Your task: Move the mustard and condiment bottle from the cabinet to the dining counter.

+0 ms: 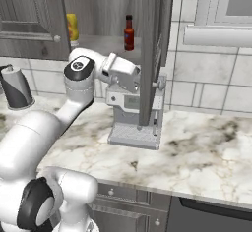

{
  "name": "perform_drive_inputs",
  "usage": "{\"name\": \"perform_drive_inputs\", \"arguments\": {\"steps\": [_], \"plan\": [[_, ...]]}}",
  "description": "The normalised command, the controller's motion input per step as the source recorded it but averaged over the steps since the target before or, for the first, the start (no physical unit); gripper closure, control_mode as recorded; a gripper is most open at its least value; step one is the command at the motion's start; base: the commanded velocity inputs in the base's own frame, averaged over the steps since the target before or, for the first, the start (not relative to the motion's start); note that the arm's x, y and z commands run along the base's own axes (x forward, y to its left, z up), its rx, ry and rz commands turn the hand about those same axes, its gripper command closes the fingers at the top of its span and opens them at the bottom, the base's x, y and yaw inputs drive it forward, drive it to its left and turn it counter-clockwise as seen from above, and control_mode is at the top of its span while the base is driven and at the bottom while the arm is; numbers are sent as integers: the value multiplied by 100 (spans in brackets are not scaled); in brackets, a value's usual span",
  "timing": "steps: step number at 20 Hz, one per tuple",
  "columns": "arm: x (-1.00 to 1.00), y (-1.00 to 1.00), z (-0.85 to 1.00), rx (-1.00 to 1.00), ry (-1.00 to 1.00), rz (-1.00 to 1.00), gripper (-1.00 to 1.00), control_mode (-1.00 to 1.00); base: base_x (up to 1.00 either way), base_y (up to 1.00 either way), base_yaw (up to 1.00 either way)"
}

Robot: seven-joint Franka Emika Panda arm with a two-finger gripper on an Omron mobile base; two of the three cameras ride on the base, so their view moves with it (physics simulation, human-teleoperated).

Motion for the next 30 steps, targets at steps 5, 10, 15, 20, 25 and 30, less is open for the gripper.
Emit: {"name": "perform_drive_inputs", "arguments": {"steps": [5, 10, 15, 20, 25, 30], "plan": [[-70, 9, -3, 0, -41, 37, 100, -100, 0, 0, 0], [-40, 69, 18, -3, -5, 27, 100, -100, 0, 0, 0], [-2, 96, 27, 5, -1, 29, 100, -100, 0, 0, 0], [1, 94, 29, 14, 0, 34, 100, -100, 0, 0, 0], [13, 96, 28, 22, 3, 22, 100, -100, 0, 0, 0], [26, 86, 17, 13, 13, 33, 100, -100, 0, 0, 0]]}}
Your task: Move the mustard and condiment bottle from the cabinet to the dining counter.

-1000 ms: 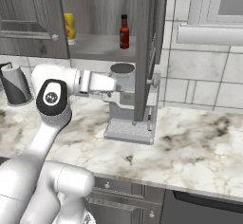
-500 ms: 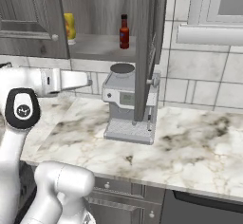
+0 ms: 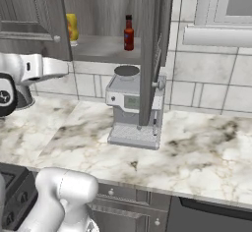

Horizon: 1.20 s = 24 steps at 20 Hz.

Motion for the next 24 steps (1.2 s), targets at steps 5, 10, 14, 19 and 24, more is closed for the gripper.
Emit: {"name": "perform_drive_inputs", "arguments": {"steps": [5, 10, 14, 19, 24], "plan": [[28, 42, 9, 0, 0, 38, 100, -100, 0, 0, 0], [21, 27, 4, 0, 1, 26, -100, -100, 0, 0, 0], [25, 57, 10, -1, 16, 7, -100, -100, 0, 0, 0], [27, 20, 16, -7, 15, 0, -100, -100, 0, 0, 0], [15, 0, 21, -6, 1, 0, -100, -100, 0, 0, 0]]}}
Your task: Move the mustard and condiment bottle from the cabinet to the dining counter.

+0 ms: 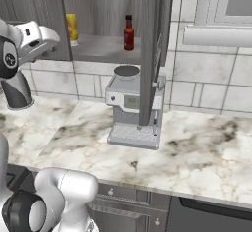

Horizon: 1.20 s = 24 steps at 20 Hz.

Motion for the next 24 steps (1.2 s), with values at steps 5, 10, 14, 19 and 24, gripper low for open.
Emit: {"name": "perform_drive_inputs", "arguments": {"steps": [5, 10, 14, 19, 24], "plan": [[3, 6, 4, -2, -14, 2, -100, -100, 0, 0, 0], [14, 15, 0, -1, -14, 7, -100, -100, 0, 0, 0], [27, 16, 0, -1, -5, 9, -100, -100, 0, 0, 0], [38, 6, 0, -3, 0, 4, -100, -100, 0, 0, 0], [38, 11, 1, -4, 0, 1, -100, -100, 0, 0, 0]]}}
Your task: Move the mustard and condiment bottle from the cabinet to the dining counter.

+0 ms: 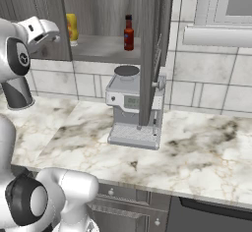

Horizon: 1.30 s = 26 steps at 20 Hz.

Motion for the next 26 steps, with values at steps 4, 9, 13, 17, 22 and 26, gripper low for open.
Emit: {"name": "perform_drive_inputs", "arguments": {"steps": [4, 9, 13, 17, 22, 26], "plan": [[36, 18, 0, -2, 0, 0, -100, -100, 0, 0, 0], [43, 5, 0, -1, 0, 0, -100, -100, 0, 0, 0], [47, 0, 0, 0, 0, 0, -100, -100, 0, 0, 0], [50, 0, -1, 0, 0, 0, -100, -100, 0, 0, 0], [37, 4, -5, 0, 0, 0, -100, -100, 0, 0, 0], [26, 4, -19, 0, 0, 0, 100, -100, 0, 0, 0]]}}
